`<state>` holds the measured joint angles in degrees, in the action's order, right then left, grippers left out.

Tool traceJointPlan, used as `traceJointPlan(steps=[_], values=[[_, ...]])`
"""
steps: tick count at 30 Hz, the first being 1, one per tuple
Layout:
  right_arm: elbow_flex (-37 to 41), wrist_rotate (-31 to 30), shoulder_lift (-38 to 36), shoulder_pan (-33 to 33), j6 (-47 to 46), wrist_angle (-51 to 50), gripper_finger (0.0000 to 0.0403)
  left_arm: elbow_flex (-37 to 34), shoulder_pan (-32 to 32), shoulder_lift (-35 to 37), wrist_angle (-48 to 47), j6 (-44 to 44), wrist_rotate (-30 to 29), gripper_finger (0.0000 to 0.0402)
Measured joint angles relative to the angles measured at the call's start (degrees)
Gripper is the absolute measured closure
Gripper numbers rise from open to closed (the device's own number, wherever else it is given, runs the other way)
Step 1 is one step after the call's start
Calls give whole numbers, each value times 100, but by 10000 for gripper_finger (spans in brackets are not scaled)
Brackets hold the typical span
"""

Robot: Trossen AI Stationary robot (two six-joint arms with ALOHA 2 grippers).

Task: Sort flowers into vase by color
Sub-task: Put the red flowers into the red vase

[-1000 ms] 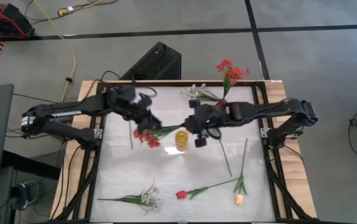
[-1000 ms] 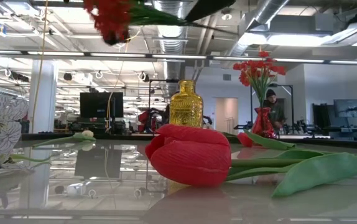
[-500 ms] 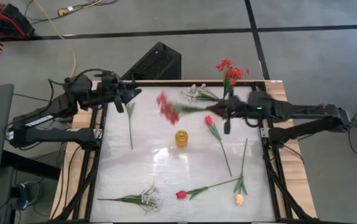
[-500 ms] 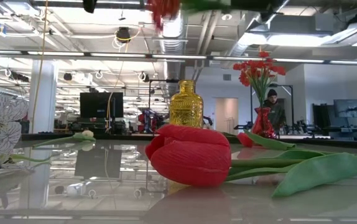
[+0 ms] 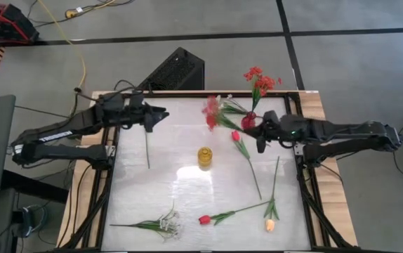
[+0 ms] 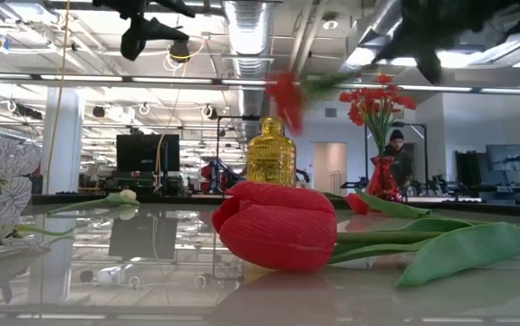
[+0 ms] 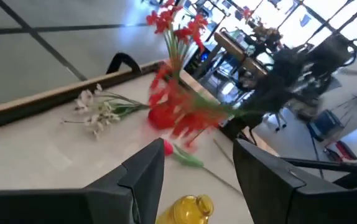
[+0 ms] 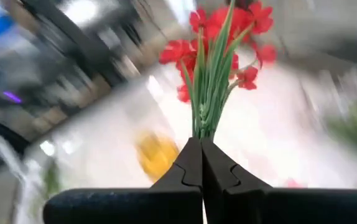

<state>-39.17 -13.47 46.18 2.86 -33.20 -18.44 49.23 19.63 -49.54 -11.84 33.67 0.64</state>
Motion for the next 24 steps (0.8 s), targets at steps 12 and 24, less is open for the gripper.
traceJointPlan(steps=[12,24], values=[[-1,205,275,-75,-1649,-2548,375,-2,-62,-372,302,-263,42,223],[-7,1542,1243,442,-1224,-2710,201,-2,-62,-524,478,-511,52,223]])
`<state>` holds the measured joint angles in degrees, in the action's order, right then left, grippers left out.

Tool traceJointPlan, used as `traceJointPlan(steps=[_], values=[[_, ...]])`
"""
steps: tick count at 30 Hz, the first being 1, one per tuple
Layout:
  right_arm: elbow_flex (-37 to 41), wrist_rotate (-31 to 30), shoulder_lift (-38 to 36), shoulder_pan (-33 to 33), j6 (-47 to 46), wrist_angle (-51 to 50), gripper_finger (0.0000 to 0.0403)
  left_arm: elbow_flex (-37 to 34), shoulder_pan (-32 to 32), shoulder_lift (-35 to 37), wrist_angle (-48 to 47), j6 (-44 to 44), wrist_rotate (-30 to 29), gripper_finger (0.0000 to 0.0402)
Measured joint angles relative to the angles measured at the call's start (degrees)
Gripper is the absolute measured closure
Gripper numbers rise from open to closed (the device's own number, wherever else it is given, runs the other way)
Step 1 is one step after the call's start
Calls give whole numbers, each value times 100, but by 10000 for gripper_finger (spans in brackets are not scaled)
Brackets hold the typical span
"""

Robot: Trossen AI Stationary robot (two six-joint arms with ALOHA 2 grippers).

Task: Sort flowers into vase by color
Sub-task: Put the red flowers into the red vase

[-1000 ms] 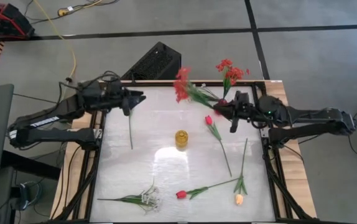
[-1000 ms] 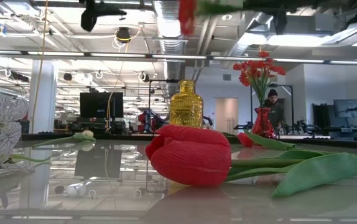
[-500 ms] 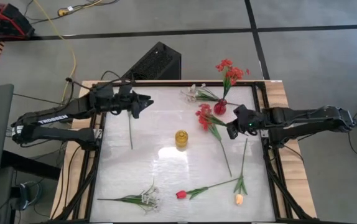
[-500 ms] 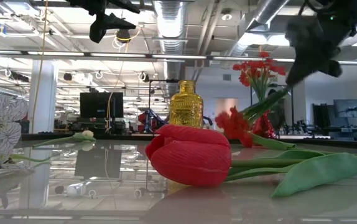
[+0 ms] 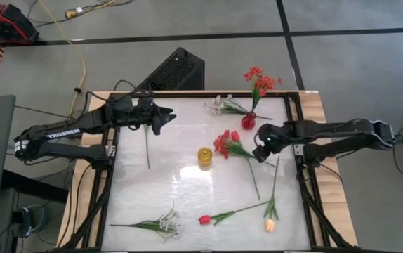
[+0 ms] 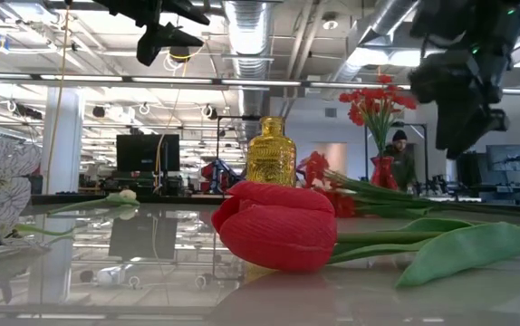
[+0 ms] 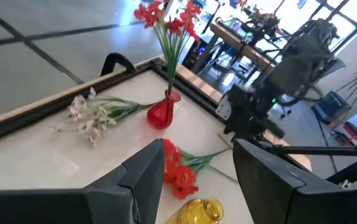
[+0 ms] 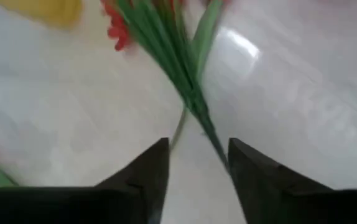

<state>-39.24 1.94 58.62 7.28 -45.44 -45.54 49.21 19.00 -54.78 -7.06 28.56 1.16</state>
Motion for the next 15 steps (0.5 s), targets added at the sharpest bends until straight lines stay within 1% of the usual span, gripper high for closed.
traceJointPlan(steps=[3,7,12,15], values=[[0,330,455,98,612,205,176,-2,0,-11,44,-29,109,223],[0,576,984,80,1502,379,165,-2,0,-8,3,-31,153,223],[0,544,1432,-1,2126,586,167,-2,0,-9,7,-23,253,223],[0,279,1691,-1,2336,605,171,-2,0,-9,-1,8,259,223]])
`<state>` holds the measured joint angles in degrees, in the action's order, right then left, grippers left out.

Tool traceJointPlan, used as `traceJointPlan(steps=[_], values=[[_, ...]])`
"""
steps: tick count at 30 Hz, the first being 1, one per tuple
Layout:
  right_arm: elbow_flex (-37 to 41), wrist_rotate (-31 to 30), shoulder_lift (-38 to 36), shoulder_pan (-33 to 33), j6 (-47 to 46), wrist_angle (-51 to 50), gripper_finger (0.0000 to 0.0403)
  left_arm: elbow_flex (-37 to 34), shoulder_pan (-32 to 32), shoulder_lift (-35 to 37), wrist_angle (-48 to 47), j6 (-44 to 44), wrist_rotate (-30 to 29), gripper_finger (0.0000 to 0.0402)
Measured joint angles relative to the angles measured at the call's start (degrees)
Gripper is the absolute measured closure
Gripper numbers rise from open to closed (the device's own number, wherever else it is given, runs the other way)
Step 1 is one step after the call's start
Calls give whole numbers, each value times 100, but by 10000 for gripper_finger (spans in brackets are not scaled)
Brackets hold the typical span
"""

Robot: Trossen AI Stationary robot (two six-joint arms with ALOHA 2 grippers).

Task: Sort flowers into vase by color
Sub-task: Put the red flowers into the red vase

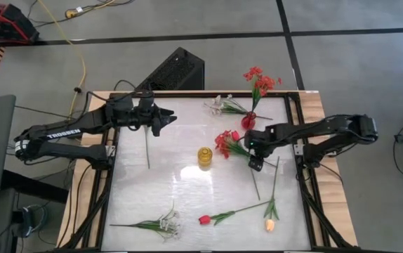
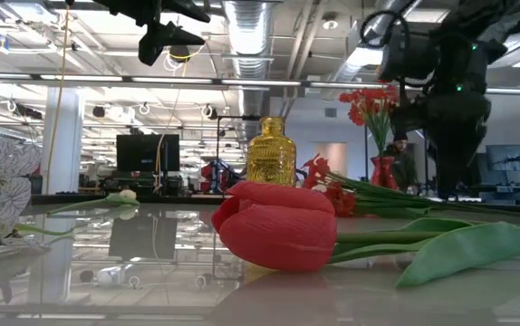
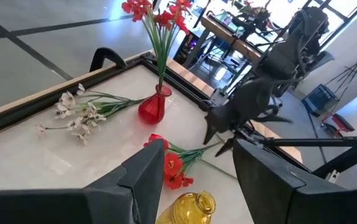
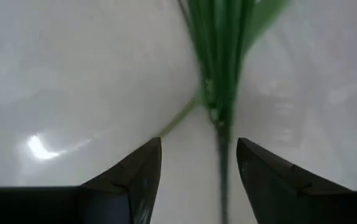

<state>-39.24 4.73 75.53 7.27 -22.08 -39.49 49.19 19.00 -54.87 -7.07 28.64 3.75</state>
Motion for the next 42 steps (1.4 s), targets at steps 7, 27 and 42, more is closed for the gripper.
traceJointPlan(steps=[7,27,42], values=[[0,-216,628,0,310,266,186,0,0,0,2,5,-2,223],[-985,-1465,-996,-8,267,478,372,0,0,0,4,66,-7,223],[329,-3187,-1808,1310,2213,5184,373,0,-2,0,7,115,-121,223]])
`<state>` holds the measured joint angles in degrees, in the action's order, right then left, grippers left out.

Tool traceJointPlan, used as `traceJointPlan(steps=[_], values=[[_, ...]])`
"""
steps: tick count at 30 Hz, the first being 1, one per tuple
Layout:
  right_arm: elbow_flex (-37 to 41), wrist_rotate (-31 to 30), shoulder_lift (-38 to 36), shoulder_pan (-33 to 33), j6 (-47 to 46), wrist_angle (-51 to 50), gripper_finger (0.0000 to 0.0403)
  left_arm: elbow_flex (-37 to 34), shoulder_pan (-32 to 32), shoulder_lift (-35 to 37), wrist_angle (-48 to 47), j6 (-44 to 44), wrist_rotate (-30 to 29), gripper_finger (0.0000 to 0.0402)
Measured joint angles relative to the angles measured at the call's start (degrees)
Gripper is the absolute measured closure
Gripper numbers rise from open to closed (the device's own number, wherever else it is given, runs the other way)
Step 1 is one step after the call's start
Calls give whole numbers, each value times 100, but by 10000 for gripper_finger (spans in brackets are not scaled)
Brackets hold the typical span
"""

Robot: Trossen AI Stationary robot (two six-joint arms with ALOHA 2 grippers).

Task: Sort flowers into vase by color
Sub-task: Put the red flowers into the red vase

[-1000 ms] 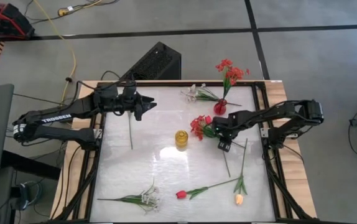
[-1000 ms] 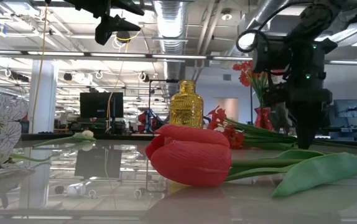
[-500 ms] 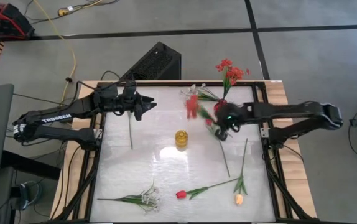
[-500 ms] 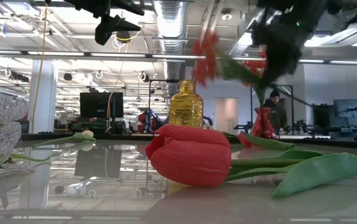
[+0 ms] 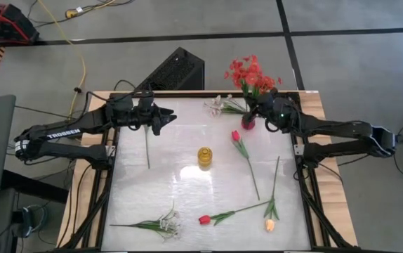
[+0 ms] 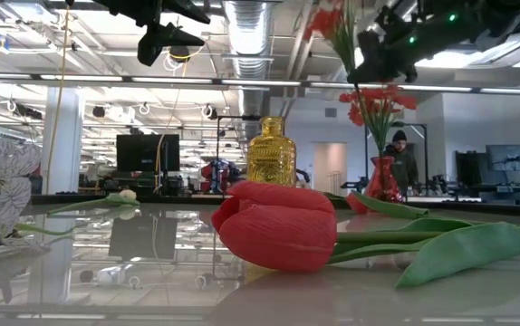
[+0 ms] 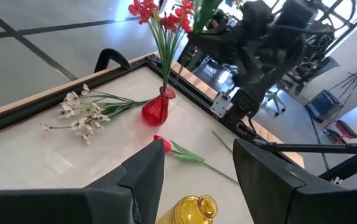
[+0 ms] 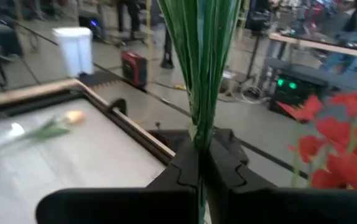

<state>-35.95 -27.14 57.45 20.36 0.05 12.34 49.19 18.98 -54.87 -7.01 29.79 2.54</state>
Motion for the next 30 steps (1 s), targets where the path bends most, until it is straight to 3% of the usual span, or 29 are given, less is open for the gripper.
traceJointPlan(steps=[11,16,27,30], values=[[76,-10,192,117,-21,-389,373,0,0,2,-174,152,5,223],[115,-431,190,115,-154,-609,373,0,0,2,-171,152,-50,223],[940,-454,188,147,-561,492,373,0,1,2,-170,152,-173,223],[943,-450,188,140,-801,420,351,0,0,2,-170,152,-172,223]])
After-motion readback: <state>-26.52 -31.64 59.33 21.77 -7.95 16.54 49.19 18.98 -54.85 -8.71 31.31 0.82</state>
